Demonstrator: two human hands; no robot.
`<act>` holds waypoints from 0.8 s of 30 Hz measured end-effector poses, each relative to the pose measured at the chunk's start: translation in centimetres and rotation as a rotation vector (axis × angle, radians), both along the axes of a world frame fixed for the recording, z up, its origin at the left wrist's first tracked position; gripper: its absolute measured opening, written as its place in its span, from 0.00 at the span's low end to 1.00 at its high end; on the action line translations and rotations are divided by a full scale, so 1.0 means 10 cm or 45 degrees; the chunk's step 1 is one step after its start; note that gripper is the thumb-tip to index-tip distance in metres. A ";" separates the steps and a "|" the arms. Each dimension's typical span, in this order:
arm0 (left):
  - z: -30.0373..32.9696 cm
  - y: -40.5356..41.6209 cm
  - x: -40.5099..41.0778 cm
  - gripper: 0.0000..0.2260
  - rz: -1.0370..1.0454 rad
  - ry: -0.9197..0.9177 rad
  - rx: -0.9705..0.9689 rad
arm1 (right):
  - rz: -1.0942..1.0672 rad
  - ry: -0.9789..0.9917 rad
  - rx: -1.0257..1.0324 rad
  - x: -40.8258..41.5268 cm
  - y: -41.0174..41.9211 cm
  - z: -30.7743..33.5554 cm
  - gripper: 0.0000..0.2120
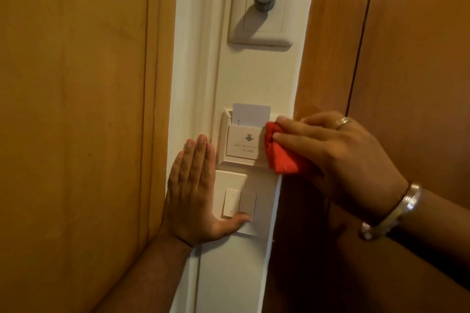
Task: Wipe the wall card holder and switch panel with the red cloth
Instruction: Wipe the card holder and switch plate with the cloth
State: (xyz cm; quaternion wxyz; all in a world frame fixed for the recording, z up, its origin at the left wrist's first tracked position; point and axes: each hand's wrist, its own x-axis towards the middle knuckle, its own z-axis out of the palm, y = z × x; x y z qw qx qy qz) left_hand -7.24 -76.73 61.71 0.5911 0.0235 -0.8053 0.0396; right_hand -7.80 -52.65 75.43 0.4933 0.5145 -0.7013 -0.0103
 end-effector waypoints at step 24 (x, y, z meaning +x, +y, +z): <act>0.00 -0.01 0.02 0.58 0.018 -0.022 -0.016 | -0.195 -0.097 0.108 0.23 -0.11 0.14 0.21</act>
